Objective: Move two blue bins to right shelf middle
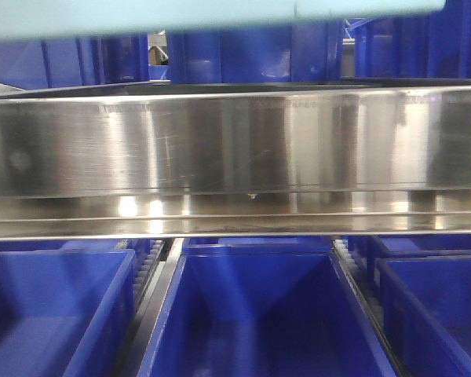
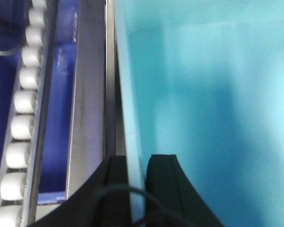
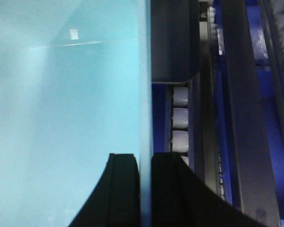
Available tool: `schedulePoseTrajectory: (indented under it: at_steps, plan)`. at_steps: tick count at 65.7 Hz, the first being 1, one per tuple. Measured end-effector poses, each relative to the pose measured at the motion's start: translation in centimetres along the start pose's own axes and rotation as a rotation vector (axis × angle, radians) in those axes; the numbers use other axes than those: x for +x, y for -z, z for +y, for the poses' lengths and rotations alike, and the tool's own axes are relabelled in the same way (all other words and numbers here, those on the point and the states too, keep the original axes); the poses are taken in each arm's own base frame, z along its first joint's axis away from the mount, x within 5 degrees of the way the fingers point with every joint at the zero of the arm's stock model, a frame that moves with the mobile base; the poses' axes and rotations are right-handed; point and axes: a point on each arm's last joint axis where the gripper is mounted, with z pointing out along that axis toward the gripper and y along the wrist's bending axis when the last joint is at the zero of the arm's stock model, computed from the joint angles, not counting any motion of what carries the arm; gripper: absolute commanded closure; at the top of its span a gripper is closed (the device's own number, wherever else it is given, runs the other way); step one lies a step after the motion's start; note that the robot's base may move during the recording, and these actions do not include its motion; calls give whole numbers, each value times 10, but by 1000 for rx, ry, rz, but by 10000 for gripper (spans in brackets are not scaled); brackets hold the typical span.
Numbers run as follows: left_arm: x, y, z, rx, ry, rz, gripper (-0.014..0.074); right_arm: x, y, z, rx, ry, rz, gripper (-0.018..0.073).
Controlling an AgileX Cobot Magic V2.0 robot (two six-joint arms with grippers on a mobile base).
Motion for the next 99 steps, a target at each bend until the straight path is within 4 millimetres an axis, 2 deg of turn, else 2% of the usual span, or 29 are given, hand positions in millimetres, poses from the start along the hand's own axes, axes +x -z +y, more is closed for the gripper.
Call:
schedulePoseTrajectory:
  at_steps: [12, 25, 99]
  plan:
    - [-14, 26, 1, 20, 14, -91, 708, 1, 22, -3, -20, -6, -50, 721]
    - [-15, 32, 1, 28, 15, -111, 708, 2, 38, -6, -29, -7, -90, 721]
    - [-15, 32, 1, 27, 15, -111, 708, 0, 38, -5, -32, -3, -116, 721]
